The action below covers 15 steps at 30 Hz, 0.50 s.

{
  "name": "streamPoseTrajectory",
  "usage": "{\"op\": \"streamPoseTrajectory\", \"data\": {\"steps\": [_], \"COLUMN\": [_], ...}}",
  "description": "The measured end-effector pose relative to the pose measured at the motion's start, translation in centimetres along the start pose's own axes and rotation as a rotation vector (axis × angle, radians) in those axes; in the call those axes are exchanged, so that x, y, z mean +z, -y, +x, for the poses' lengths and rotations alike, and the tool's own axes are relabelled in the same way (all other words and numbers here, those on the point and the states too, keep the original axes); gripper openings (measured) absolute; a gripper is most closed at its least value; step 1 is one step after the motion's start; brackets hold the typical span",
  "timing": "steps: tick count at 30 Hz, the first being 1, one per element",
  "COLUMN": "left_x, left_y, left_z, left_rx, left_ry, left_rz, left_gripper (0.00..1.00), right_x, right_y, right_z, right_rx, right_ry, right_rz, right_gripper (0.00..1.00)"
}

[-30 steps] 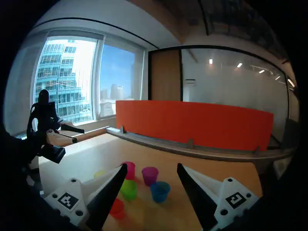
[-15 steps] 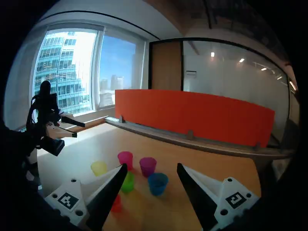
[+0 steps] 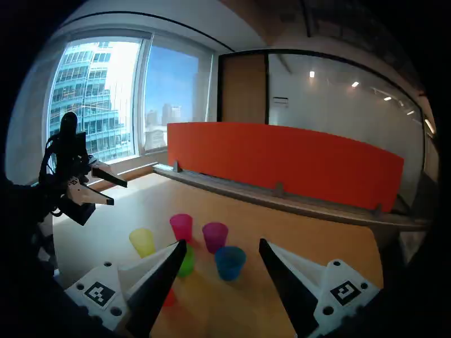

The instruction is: Pour water

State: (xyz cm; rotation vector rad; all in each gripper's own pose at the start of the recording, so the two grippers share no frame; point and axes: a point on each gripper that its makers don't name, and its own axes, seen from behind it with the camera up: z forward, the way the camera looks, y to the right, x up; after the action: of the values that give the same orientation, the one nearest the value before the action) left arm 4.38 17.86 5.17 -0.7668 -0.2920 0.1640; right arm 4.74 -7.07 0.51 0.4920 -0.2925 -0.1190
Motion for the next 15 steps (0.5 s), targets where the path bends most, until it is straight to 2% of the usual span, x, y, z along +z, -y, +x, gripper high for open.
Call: {"op": "streamPoseTrajectory", "data": {"steps": [8,15], "left_x": [1.8,3.2], "left_y": [-0.8,-1.0], "left_z": [-1.7,-3.1], "left_rx": [0.019,0.033], "left_ry": [0.06,0.103], "left_rz": [-0.029,-0.039], "left_gripper": [0.99,1.0], "right_x": [0.6,1.2], "right_y": [-0.1,-0.3], "right_z": [-0.6,-0.9], "right_rx": [0.004,0.008], "right_ry": [0.009,0.013], "right_rz": [0.001,0.003], "right_gripper": [1.0,1.0]}}
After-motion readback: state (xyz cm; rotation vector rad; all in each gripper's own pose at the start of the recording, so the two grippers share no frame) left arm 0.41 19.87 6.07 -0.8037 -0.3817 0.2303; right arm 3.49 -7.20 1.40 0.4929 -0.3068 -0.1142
